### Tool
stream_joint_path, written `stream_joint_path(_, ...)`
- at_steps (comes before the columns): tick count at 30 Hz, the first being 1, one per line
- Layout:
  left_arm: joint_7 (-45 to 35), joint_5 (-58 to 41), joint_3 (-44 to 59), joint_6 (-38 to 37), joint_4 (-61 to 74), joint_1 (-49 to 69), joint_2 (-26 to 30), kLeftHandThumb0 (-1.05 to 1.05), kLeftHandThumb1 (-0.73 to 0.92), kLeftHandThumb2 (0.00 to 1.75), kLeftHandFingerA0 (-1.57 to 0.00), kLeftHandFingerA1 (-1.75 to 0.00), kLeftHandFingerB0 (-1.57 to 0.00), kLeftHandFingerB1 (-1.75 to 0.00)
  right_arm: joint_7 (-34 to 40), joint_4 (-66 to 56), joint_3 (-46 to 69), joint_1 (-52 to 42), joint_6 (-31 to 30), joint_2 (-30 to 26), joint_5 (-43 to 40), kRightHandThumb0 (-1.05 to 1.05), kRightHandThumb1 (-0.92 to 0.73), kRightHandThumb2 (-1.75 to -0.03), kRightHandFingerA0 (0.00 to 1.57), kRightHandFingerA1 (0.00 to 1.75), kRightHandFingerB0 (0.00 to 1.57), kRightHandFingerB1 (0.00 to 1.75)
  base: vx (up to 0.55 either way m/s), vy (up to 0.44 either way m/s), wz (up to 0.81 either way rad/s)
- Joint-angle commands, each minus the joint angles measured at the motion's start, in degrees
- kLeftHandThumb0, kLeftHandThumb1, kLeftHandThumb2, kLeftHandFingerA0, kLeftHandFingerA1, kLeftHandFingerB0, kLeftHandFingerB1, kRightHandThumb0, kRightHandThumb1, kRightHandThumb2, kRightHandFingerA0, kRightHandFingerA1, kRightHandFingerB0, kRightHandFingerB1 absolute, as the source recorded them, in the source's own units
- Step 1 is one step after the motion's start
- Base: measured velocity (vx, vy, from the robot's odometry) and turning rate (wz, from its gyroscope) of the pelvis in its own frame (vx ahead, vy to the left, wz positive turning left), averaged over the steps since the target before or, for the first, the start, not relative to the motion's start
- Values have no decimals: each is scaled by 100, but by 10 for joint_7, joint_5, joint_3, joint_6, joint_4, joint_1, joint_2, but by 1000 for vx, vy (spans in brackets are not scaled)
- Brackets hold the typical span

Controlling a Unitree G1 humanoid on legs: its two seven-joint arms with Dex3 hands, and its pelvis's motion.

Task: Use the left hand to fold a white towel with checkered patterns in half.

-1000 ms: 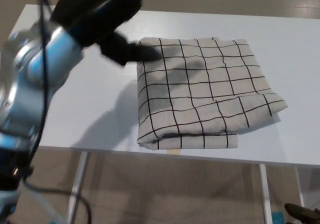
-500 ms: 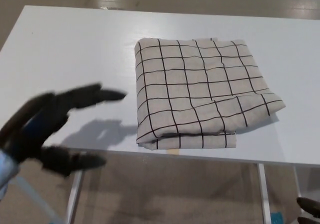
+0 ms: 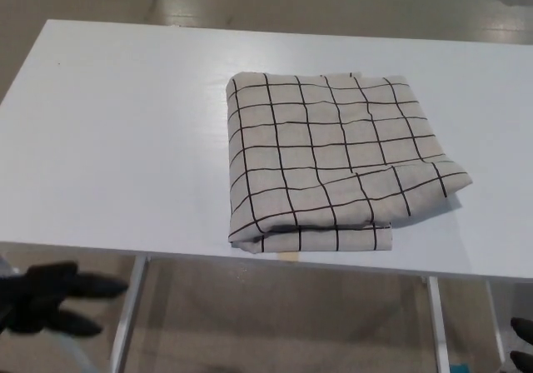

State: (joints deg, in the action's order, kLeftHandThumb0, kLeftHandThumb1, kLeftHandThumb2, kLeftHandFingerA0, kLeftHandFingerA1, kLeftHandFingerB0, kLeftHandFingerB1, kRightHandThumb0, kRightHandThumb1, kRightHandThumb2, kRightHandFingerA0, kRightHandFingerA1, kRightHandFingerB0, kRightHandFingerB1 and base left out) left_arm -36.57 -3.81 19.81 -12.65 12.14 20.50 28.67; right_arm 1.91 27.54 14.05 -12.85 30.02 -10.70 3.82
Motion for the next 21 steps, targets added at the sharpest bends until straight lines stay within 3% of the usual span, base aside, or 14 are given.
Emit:
stream_joint_path(1, -104, -141, 24, 8, -158, 55, -28, -56, 28, 63, -91, -56, -82, -53, -26, 25, 38, 5, -71, 1, -83, -14, -58, -57, 59, 52, 57, 51, 0, 0, 0)
stream_joint_path(5, -63, -73, 2, -48, -273, 22, -35, -58, 27, 64, -86, -55, -81, -52, -30, 19, 44, 3, -75, 8, -91, -13, -58, -57, 59, 53, 57, 51, 0, 0, 0)
stream_joint_path(6, -40, -48, -4, -64, -315, 7, -35, -55, 37, 53, -83, -51, -81, -44, -30, 17, 44, 2, -76, 9, -92, -13, -58, -57, 59, 53, 57, 51, 0, 0, 0)
stream_joint_path(9, 13, 2, -18, -95, -406, -28, -33, -58, 38, 53, -79, -50, -79, -43, -31, 8, 41, -3, -80, 14, -89, -13, -58, -57, 59, 53, 57, 51, 0, 0, 0)
stream_joint_path(10, 38, 19, -24, -96, -437, -42, -33, -69, 32, 70, -72, -52, -71, -49, -34, 0, 37, -9, -83, 20, -91, -14, -58, -57, 59, 52, 57, 51, 0, 0, 0)
stream_joint_path(11, 86, 47, -33, -92, -485, -66, -34, -64, 43, 54, -71, -46, -71, -41, -40, -10, 28, -19, -85, 28, -91, -16, -58, -57, 58, 51, 57, 51, 0, 0, 0)
stream_joint_path(18, 190, 50, -31, -60, -589, -100, -66, -71, 39, 58, -53, -41, -53, -38, -58, -6, 23, -39, -80, 22, -86, -21, -57, -57, 57, 49, 57, 51, 0, 0, 0)
stream_joint_path(21, 206, 41, -28, -46, -606, -113, -75, -67, 45, 55, -52, -40, -50, -36, -56, -4, 27, -36, -87, 17, -87, -21, -57, -57, 57, 49, 57, 50, 0, 0, 0)
